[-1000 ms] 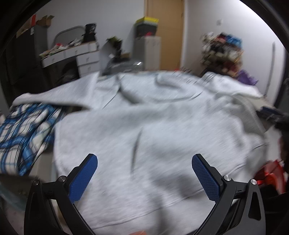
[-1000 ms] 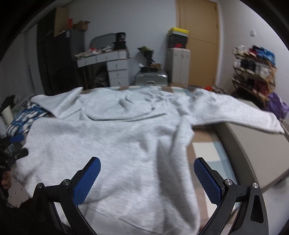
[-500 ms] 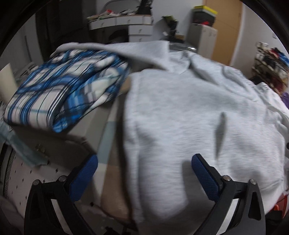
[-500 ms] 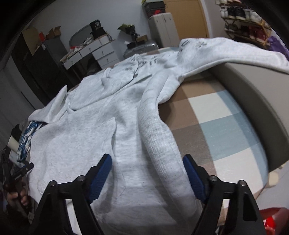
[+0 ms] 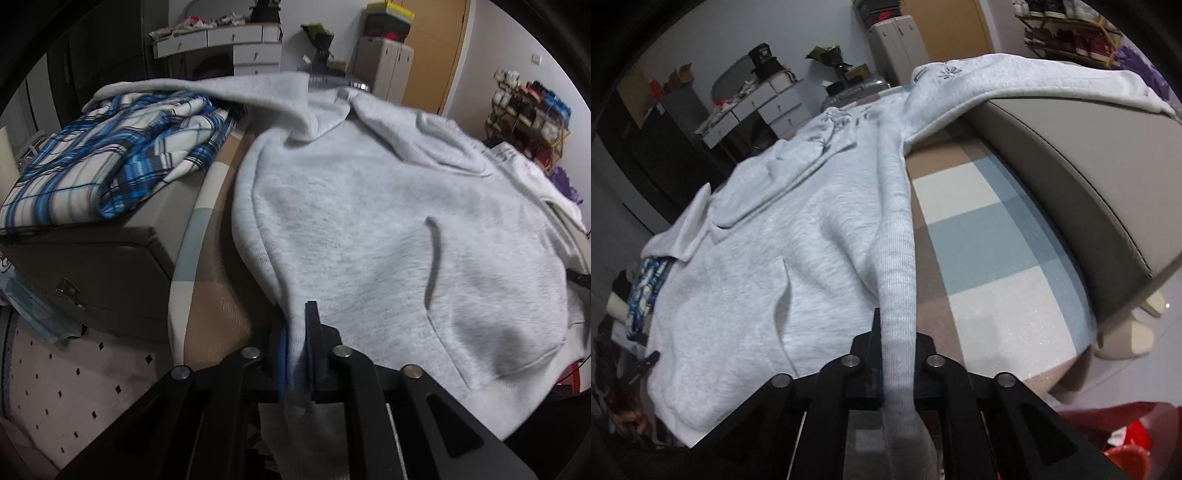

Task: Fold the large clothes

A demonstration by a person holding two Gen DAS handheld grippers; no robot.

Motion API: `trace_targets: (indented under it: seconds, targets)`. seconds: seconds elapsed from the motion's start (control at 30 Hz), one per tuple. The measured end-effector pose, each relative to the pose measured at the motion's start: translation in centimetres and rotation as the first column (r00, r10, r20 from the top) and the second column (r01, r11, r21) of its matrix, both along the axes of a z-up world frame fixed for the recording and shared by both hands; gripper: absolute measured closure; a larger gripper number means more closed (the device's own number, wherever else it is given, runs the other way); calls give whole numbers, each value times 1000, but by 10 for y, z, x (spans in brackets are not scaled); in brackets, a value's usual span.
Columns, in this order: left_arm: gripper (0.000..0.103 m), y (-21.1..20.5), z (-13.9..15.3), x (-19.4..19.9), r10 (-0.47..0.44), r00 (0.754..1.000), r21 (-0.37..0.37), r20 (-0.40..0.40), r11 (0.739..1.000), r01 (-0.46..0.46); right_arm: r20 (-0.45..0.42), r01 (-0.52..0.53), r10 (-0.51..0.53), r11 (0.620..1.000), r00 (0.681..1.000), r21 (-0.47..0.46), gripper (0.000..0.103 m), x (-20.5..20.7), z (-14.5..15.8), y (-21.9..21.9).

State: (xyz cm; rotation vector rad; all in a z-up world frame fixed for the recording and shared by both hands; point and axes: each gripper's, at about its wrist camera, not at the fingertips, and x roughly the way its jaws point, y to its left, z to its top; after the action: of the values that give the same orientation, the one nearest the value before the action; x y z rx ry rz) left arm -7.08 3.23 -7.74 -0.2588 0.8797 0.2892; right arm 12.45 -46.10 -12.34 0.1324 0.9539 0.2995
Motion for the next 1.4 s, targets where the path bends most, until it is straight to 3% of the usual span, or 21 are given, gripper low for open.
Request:
trace_targets:
  seconds: [0.07, 0.1, 0.13, 0.2, 0.27, 0.43, 0.5, 0.57, 0.63, 0.73, 0.77, 0.87, 0.93, 1.0, 1.07, 1.17, 1.27, 1.4]
  targets:
    - [90, 1, 12, -1, 6, 1000, 12, 25, 1000, -7, 55, 17, -15, 1000, 998, -24, 57, 0, 14, 1]
    - [82, 2, 19, -2, 12, 999, 23, 41, 1000, -13, 92, 26, -24, 999, 995, -21, 43, -1, 23, 0]
    - [76, 3, 25, 0, 16, 999, 29, 52, 999, -17, 137, 31, -29, 999, 990, -15, 38, -2, 32, 0]
    - [42, 2, 41, 2, 11, 993, 42, 121, 999, -16, 204, 15, -17, 1000, 979, 11, 36, 1, 49, 4]
    - [33, -1, 51, 13, -23, 980, 43, 197, 999, 15, 229, -6, 2, 1000, 974, 20, 35, 9, 56, 16]
    - [33, -20, 63, 76, -153, 955, 50, 255, 988, 145, 222, -101, 105, 994, 969, -30, 32, 47, 58, 80]
    - [33, -35, 58, 122, -186, 960, 93, 208, 981, 170, 193, -155, 162, 987, 968, -52, 24, 63, 52, 108]
    - [33, -45, 54, 150, -216, 961, 123, 175, 973, 196, 161, -194, 200, 980, 966, -53, 24, 80, 41, 129]
    - [33, -52, 42, 185, -267, 952, 102, 151, 962, 254, 76, -194, 202, 976, 977, -93, 24, 96, 18, 142]
    - [33, -57, 16, 212, -267, 963, 67, 46, 962, 264, 10, -193, 198, 964, 980, -183, 26, 104, -2, 145]
    - [33, -59, 9, 212, -266, 964, 74, 24, 962, 263, 24, -194, 202, 963, 979, -186, 26, 100, 3, 139]
    - [33, -62, -10, 209, -268, 963, 105, -13, 958, 268, 172, -129, 147, 986, 974, -108, 24, 78, 47, 88]
    - [33, -59, -18, 205, -264, 964, 83, -20, 961, 265, 241, -9, 28, 997, 970, -78, 11, 76, 73, 43]
    - [33, -56, -20, 203, -267, 964, 56, -11, 962, 268, 283, 166, -141, 984, 949, -66, 4, 83, 91, -9]
    - [33, -52, -20, 199, -266, 964, 28, 1, 964, 266, 263, 369, -344, 928, 901, -49, 4, 94, 99, -67]
    - [32, -49, -14, 199, -261, 965, -1, 9, 965, 261, 179, 553, -566, 825, 805, 120, 4, 108, 100, -159]
    - [32, -47, -13, 200, -252, 968, -13, 15, 968, 252, 115, 655, -672, 740, 732, 154, 4, 128, 91, -215]
    - [32, -47, -13, 200, -253, 967, -9, 11, 967, 253, 33, 727, -735, 675, 677, 124, 5, 160, 68, -245]
